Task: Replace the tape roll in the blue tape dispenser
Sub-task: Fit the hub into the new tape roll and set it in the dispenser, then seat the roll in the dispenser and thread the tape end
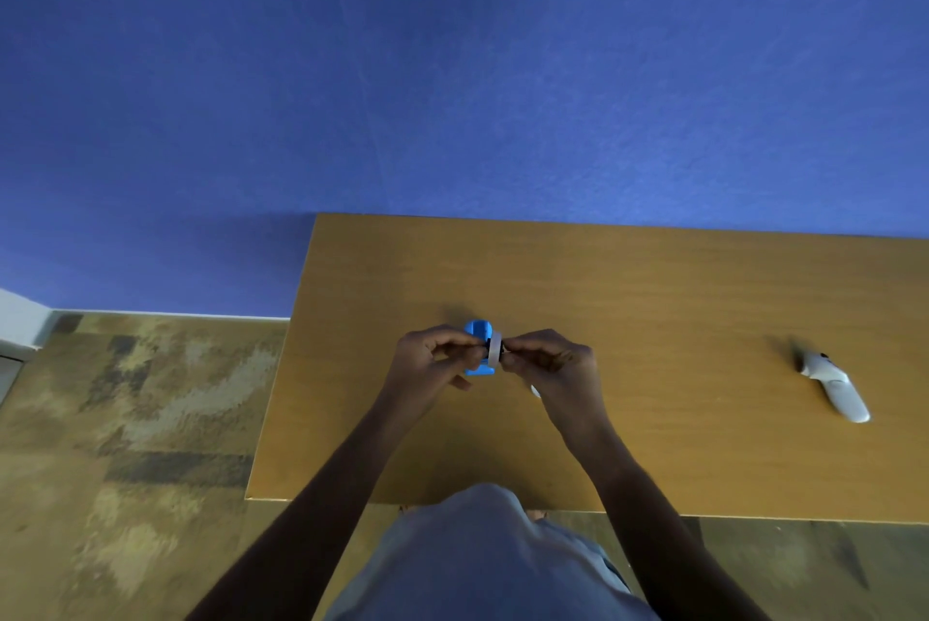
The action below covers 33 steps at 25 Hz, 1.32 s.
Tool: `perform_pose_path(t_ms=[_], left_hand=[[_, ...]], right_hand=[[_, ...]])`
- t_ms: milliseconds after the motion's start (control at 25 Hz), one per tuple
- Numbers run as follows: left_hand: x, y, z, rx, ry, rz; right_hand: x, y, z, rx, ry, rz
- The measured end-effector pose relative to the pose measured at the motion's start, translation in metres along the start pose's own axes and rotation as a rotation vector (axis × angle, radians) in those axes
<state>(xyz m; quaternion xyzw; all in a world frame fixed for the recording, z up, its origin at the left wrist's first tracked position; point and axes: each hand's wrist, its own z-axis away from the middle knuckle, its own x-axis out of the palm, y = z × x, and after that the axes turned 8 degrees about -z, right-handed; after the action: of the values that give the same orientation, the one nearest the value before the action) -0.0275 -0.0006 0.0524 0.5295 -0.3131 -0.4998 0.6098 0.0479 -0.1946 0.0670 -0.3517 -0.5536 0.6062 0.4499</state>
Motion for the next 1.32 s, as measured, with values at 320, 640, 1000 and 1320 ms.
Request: perform_pose_path(t_ms=[320, 640, 1000, 1320], left_hand=[[0.003, -0.021, -0.036, -0.115, 0.017, -0.133], [0.013, -0.043, -0.084, -0.164, 0.011, -0.345], [0.004, -0.064, -0.111, -0.199, -0.033, -0.377], [-0.010, -0.084, -0.117, -0.279, 0.058, -0.294]], right_hand=[[0.002, 0.028, -0.033, 0.090, -0.059, 0.211], [0.018, 0.054, -0.075, 0.100, -0.082, 0.371], [0.019, 0.085, -0.105, 0.015, -0.181, 0.829], [0.016, 0.096, -0.116, -0.027, -0.262, 0.916]])
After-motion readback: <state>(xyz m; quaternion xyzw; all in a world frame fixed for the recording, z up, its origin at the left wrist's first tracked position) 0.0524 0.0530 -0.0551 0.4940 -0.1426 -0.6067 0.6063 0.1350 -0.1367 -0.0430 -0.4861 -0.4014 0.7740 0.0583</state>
